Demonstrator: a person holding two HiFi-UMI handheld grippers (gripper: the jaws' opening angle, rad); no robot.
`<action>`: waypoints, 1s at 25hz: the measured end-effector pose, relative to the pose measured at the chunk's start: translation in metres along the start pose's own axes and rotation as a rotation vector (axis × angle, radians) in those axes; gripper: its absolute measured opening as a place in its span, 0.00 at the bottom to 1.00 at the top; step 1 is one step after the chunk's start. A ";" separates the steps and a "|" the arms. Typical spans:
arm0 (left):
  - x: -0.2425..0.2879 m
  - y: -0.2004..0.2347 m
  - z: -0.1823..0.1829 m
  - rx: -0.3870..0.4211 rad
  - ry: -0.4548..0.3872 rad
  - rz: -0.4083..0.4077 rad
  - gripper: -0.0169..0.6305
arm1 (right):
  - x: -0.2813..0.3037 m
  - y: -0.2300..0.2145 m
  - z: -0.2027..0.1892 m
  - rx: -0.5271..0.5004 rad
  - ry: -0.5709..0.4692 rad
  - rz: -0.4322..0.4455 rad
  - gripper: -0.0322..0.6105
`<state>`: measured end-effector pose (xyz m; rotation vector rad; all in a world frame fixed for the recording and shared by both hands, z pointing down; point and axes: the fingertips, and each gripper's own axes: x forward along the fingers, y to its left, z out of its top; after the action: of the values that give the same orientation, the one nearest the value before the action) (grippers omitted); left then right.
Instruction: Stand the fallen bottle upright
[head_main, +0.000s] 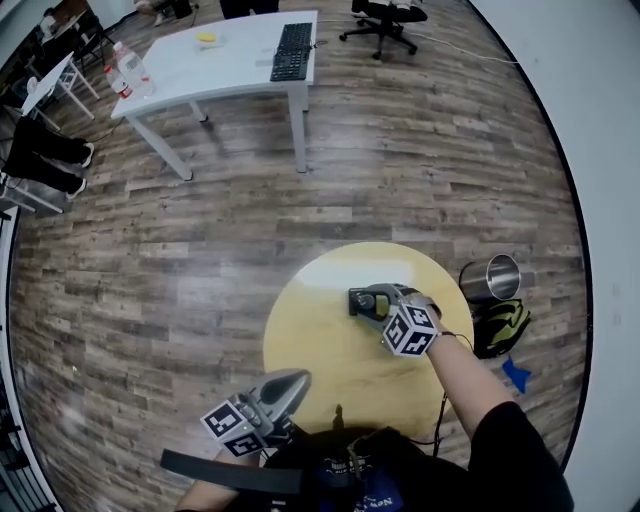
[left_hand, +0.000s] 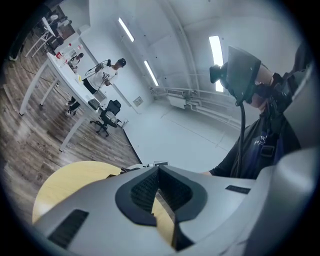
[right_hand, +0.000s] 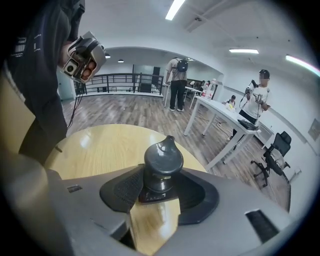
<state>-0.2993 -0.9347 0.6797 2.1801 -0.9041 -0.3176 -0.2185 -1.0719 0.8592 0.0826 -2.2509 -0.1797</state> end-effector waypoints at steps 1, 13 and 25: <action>0.006 -0.002 -0.002 -0.001 0.005 -0.003 0.03 | -0.003 -0.001 -0.005 0.014 -0.020 -0.003 0.39; 0.073 -0.025 -0.026 -0.006 0.065 -0.029 0.03 | -0.025 -0.013 -0.037 0.199 -0.317 -0.004 0.39; 0.080 -0.042 -0.031 0.007 0.068 -0.034 0.03 | -0.031 -0.017 -0.045 0.199 -0.276 -0.052 0.44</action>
<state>-0.2057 -0.9527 0.6750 2.2013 -0.8324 -0.2551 -0.1641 -1.0894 0.8608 0.2349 -2.5388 0.0069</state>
